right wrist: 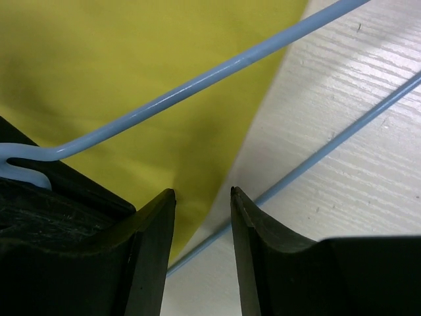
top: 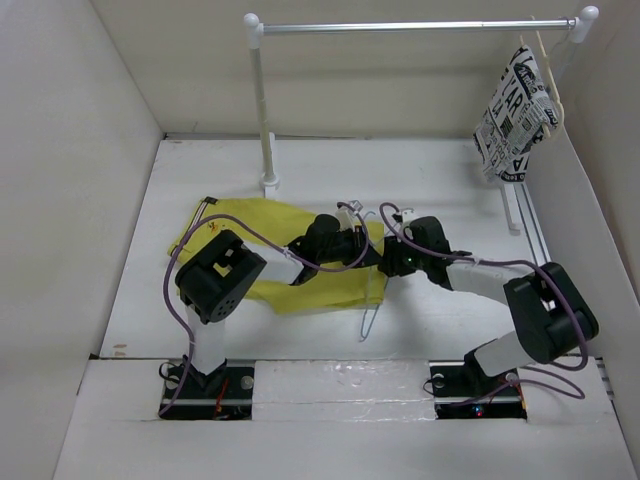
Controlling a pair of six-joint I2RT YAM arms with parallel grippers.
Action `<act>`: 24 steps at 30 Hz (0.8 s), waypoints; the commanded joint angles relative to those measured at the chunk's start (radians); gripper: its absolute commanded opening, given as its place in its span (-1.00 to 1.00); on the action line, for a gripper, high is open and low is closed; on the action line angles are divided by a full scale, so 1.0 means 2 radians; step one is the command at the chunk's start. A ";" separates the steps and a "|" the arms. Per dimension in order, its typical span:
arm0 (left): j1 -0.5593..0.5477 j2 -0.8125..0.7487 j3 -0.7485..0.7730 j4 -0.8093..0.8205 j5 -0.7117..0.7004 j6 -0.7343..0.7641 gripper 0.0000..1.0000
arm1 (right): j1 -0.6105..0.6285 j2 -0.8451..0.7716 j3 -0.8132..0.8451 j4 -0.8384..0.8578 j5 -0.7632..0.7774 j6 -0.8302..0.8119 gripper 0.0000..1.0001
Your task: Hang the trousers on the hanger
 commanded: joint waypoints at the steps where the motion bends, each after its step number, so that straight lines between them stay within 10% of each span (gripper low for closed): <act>1: -0.005 -0.006 -0.008 -0.029 -0.040 0.015 -1.00 | 0.014 0.013 -0.003 0.063 -0.016 0.014 -0.09; 4: -0.010 -0.007 -0.007 -0.041 -0.058 0.013 -1.00 | 0.014 0.028 -0.012 0.084 -0.030 0.027 -0.13; 6: -0.010 -0.008 -0.007 -0.044 -0.066 0.014 -1.00 | 0.014 0.029 -0.016 0.090 -0.038 0.034 -0.77; 8: -0.010 -0.011 -0.007 -0.055 -0.077 0.018 -1.00 | 0.014 0.015 -0.021 0.093 -0.041 0.040 -1.00; 24: 0.054 -0.061 -0.040 -0.126 -0.136 0.080 -1.00 | -0.126 -0.232 -0.018 -0.125 -0.062 -0.019 -1.00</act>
